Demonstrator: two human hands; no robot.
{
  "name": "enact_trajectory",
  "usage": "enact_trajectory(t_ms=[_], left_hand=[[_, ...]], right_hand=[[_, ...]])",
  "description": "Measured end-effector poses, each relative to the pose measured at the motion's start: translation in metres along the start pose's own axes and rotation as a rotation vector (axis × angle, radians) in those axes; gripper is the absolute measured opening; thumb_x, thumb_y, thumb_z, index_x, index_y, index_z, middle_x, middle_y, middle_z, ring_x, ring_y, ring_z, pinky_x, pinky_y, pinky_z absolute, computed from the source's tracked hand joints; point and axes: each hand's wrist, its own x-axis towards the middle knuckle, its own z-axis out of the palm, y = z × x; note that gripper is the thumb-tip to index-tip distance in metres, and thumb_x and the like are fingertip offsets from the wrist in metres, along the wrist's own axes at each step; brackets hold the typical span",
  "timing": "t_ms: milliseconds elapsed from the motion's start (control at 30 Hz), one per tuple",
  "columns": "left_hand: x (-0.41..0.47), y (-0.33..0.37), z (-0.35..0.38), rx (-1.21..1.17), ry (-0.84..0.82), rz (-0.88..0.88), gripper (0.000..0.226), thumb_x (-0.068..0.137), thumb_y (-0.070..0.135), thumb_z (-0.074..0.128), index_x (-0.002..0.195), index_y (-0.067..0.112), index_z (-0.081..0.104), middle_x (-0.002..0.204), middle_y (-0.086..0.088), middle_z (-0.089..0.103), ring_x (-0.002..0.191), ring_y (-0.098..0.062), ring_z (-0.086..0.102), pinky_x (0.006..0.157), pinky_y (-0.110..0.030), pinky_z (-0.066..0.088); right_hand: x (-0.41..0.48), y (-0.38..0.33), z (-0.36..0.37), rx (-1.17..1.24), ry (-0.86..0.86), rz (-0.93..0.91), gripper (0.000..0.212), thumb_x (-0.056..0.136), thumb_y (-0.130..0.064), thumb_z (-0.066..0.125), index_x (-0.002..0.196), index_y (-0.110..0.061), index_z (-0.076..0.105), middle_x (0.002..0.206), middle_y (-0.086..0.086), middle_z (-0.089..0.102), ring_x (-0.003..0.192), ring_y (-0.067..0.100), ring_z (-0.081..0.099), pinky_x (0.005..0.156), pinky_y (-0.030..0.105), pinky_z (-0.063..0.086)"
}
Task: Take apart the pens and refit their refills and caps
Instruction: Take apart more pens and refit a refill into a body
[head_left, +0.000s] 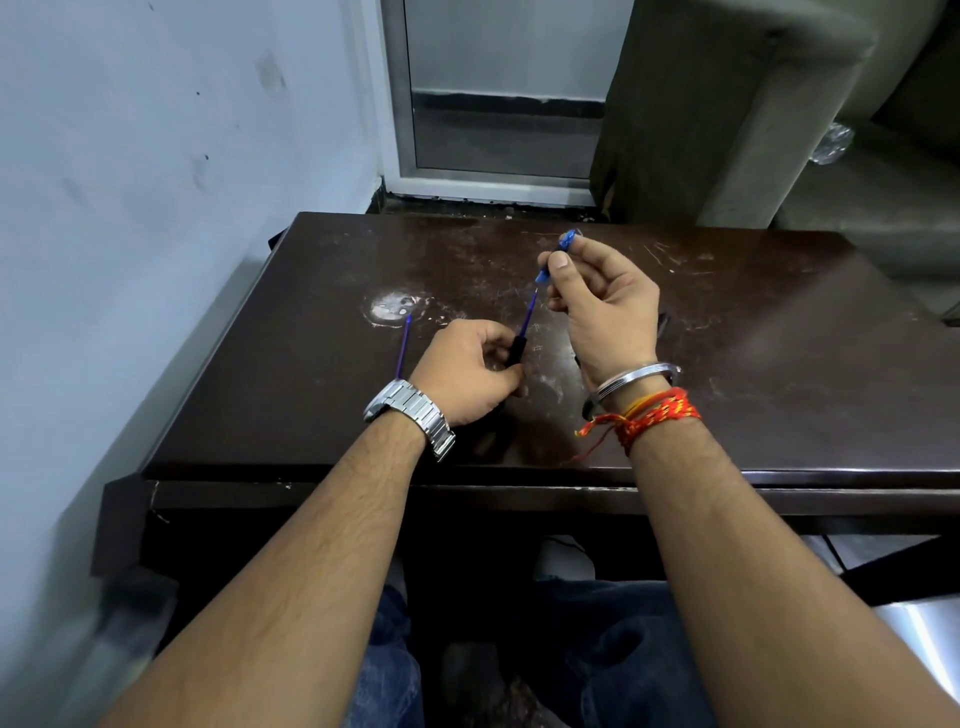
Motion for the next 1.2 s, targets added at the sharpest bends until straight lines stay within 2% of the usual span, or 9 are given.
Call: enact_trajectory(t_ms=[167, 267, 433, 500, 767, 867, 1000, 1100, 1200], left_hand=[[0.000, 0.000, -0.001, 0.009, 0.007, 0.006, 0.022, 0.080, 0.007, 0.075, 0.079, 0.028, 0.069, 0.070, 0.006, 0.076, 0.062, -0.009, 0.073, 0.048, -0.010, 0.046], [0.001, -0.001, -0.001, 0.027, 0.019, 0.015, 0.020, 0.080, 0.009, 0.074, 0.078, 0.028, 0.069, 0.070, 0.004, 0.076, 0.063, -0.008, 0.073, 0.049, -0.010, 0.045], [0.004, -0.002, -0.002, -0.002, 0.121, 0.071, 0.014, 0.077, 0.010, 0.075, 0.082, 0.023, 0.074, 0.078, -0.001, 0.077, 0.074, -0.017, 0.074, 0.072, -0.035, 0.060], [0.004, -0.002, -0.003, 0.003, 0.153, 0.087, 0.008, 0.076, 0.012, 0.077, 0.081, 0.018, 0.075, 0.076, 0.000, 0.076, 0.072, -0.016, 0.074, 0.073, -0.038, 0.061], [0.004, -0.002, -0.007, 0.040, 0.223, 0.074, 0.020, 0.065, 0.021, 0.090, 0.076, 0.019, 0.073, 0.066, 0.008, 0.070, 0.058, -0.001, 0.065, 0.058, -0.022, 0.056], [0.005, -0.001, -0.006, 0.041, 0.235, 0.064, 0.025, 0.063, 0.022, 0.091, 0.071, 0.025, 0.068, 0.063, 0.012, 0.064, 0.054, 0.006, 0.057, 0.055, -0.013, 0.048], [0.005, -0.001, -0.008, 0.033, 0.218, 0.090, 0.026, 0.062, 0.022, 0.092, 0.070, 0.028, 0.068, 0.067, 0.009, 0.069, 0.061, -0.005, 0.065, 0.061, -0.023, 0.056], [0.006, -0.003, -0.004, 0.053, 0.205, 0.068, 0.023, 0.061, 0.022, 0.090, 0.071, 0.022, 0.069, 0.065, 0.008, 0.069, 0.058, -0.008, 0.064, 0.060, -0.025, 0.055], [0.007, -0.003, -0.003, 0.041, 0.226, 0.052, 0.025, 0.061, 0.022, 0.091, 0.071, 0.024, 0.068, 0.059, 0.015, 0.064, 0.052, 0.003, 0.056, 0.056, -0.017, 0.049]], right_hand=[[0.001, 0.005, -0.002, -0.159, -0.054, 0.004, 0.015, 0.089, -0.015, 0.069, 0.099, -0.026, 0.068, 0.093, 0.002, 0.076, 0.082, 0.007, 0.071, 0.079, 0.031, 0.060], [0.001, 0.006, -0.002, -0.181, -0.086, 0.004, 0.015, 0.089, -0.016, 0.069, 0.097, -0.029, 0.068, 0.092, 0.001, 0.076, 0.081, 0.008, 0.071, 0.077, 0.031, 0.060], [-0.001, 0.009, 0.000, -0.223, -0.158, 0.034, 0.014, 0.086, -0.015, 0.072, 0.094, -0.026, 0.069, 0.089, 0.006, 0.076, 0.081, 0.013, 0.071, 0.075, 0.031, 0.059], [-0.004, 0.010, 0.003, -0.247, -0.198, 0.045, 0.014, 0.086, -0.014, 0.072, 0.094, -0.025, 0.068, 0.089, 0.008, 0.076, 0.079, 0.014, 0.070, 0.074, 0.031, 0.059], [-0.008, 0.010, 0.006, -0.281, -0.160, 0.059, 0.025, 0.073, -0.021, 0.085, 0.086, -0.014, 0.065, 0.069, -0.002, 0.066, 0.053, 0.000, 0.059, 0.047, 0.014, 0.048], [-0.011, 0.009, 0.009, -0.237, -0.139, 0.075, 0.037, 0.071, -0.026, 0.086, 0.099, -0.012, 0.066, 0.080, 0.003, 0.065, 0.065, 0.006, 0.060, 0.052, 0.015, 0.049], [-0.012, 0.008, 0.010, -0.183, -0.139, 0.080, 0.046, 0.079, -0.015, 0.080, 0.120, -0.011, 0.059, 0.080, 0.002, 0.070, 0.072, 0.007, 0.066, 0.060, 0.016, 0.053], [-0.015, 0.007, 0.011, -0.206, -0.133, 0.066, 0.060, 0.074, -0.018, 0.084, 0.122, -0.016, 0.048, 0.084, 0.010, 0.067, 0.072, 0.013, 0.063, 0.061, 0.019, 0.056], [-0.015, 0.007, 0.016, -0.209, -0.135, 0.098, 0.044, 0.078, -0.015, 0.080, 0.115, -0.017, 0.056, 0.091, 0.010, 0.072, 0.077, 0.014, 0.064, 0.076, 0.033, 0.057]])
